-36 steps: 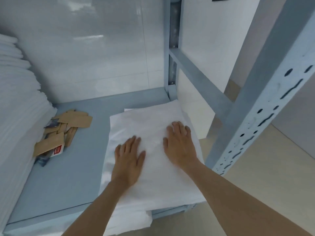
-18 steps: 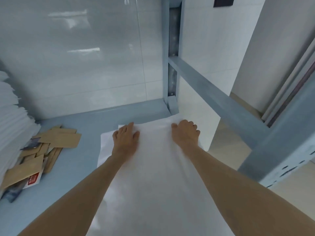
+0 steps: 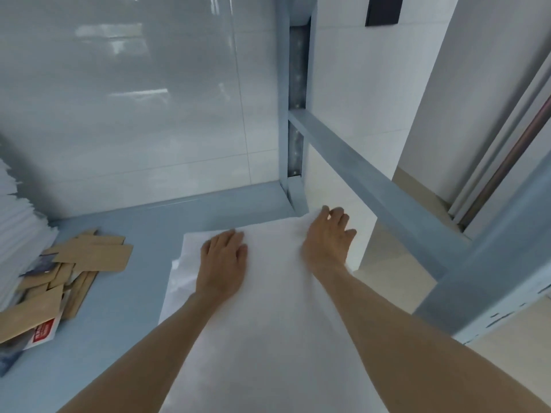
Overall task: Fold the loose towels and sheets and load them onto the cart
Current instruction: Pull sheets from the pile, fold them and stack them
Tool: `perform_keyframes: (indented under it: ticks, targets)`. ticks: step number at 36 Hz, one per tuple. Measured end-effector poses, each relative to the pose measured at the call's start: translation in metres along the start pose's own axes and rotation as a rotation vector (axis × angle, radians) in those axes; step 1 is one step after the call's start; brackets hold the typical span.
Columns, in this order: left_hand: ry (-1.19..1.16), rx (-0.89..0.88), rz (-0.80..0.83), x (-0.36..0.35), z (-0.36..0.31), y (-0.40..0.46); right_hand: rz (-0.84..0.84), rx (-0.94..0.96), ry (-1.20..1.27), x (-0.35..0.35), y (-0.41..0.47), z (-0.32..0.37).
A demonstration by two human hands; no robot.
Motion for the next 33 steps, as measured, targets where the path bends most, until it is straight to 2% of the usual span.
perform_keyframes:
  ticks: [3, 5, 7, 13, 16, 20, 27, 33]
  targets:
    - [0.095, -0.070, 0.004, 0.007, -0.010, -0.006, -0.131, 0.346, -0.180, 0.006, -0.021, 0.033]
    - [0.096, -0.109, 0.052, 0.003, -0.015, -0.013, -0.046, 0.436, -0.192, -0.010, -0.038, 0.040]
    - [0.100, -0.083, 0.150, -0.013, -0.011, -0.025, 0.087, 0.398, -0.174, -0.029, -0.050, 0.032]
    - [0.091, -0.001, 0.211, -0.026, 0.002, -0.031, 0.205, 0.401, -0.149, -0.046, -0.044, 0.022]
    - [0.062, 0.030, 0.210, -0.025, 0.006, -0.037, 0.195, 0.396, -0.152, -0.043, -0.049, 0.016]
    - [0.040, 0.059, 0.215, -0.022, 0.017, -0.048, 0.148, 0.299, -0.108, -0.036, -0.057, -0.003]
    - [0.013, 0.122, 0.238, -0.022, 0.038, -0.075, 0.260, 0.328, -0.098, -0.037, -0.062, -0.009]
    - [0.018, 0.226, 0.401, -0.006, 0.039, -0.137, 0.415, 0.386, -0.178, -0.016, -0.105, -0.027]
Point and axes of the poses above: each hand's wrist, its own y-axis towards the middle knuckle, its own x-axis out of the back of the hand, z = x × y, the point moved 6 cm from there along y, towards the middle knuckle, and after that the axes turned 10 degrees about z, right-handed, at the moved point
